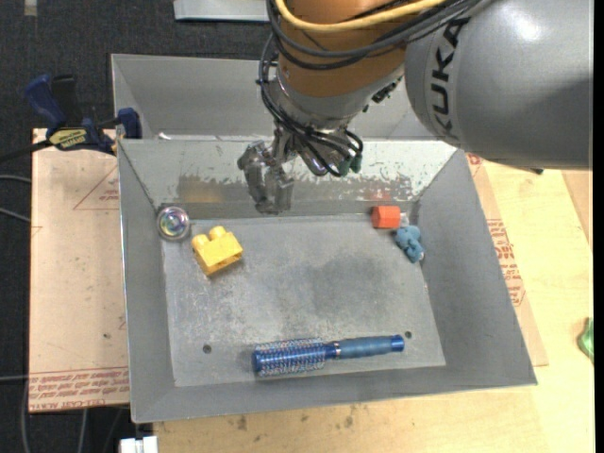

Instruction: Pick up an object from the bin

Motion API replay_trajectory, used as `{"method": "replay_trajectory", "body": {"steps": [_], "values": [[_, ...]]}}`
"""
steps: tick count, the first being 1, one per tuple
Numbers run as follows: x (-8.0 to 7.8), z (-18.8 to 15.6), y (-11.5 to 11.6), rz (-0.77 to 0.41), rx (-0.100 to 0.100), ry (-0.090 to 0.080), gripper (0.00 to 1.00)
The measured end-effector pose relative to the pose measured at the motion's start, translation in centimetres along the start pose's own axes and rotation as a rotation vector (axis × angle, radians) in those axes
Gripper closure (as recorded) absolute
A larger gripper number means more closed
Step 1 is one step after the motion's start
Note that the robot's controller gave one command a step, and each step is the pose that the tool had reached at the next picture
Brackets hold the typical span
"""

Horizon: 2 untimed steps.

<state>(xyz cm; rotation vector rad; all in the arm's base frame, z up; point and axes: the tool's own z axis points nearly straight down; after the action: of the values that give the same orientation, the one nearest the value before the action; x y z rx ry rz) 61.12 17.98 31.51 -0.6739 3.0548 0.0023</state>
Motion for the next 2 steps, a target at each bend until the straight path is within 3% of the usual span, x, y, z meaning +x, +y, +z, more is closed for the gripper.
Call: {"method": "replay_trajectory", "body": {"steps": [1,2], "values": [[3.34,12.32,-1.36,0.115,-0.003,0.020,1.00],[3.12,11.86,-1.39,0.116,-0.002,0.012,0.00]]}}
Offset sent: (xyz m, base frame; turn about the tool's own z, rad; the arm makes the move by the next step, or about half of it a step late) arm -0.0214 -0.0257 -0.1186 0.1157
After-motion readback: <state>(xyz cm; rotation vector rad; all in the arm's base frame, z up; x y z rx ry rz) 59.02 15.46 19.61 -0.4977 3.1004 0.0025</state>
